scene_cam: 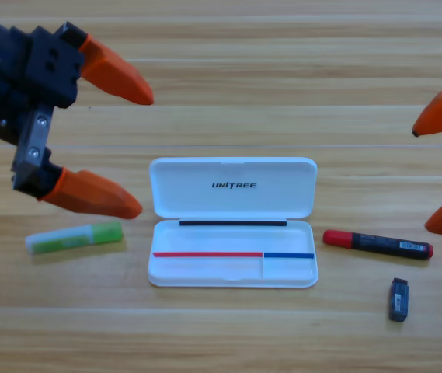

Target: Clean up eraser and pencils

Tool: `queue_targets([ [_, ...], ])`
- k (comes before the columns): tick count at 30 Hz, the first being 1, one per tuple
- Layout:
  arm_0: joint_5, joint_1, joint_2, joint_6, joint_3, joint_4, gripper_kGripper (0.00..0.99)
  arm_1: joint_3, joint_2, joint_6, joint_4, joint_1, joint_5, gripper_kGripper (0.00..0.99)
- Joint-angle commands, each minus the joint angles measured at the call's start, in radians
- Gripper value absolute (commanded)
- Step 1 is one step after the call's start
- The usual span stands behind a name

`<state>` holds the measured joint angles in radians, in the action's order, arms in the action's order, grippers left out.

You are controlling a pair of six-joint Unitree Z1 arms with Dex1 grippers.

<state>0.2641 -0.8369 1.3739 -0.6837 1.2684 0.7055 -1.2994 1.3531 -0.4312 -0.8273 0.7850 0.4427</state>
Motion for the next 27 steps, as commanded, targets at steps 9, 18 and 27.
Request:
queue_targets([
  [9,-0.036,-0.027,0.033,0.007,0.002,0.017,0.989,0.042,0.031,-0.004,-0.03,0.023,0.019,0.977],
  [18,-0.419,-0.004,0.165,-0.054,0.25,0.221,0.986,0.029,0.081,0.154,-0.032,0.023,-0.119,0.977],
  [27,-0.477,0.196,0.309,-0.139,0.238,0.275,0.974,-0.017,0.202,0.529,-0.154,0.028,-0.303,0.977],
])
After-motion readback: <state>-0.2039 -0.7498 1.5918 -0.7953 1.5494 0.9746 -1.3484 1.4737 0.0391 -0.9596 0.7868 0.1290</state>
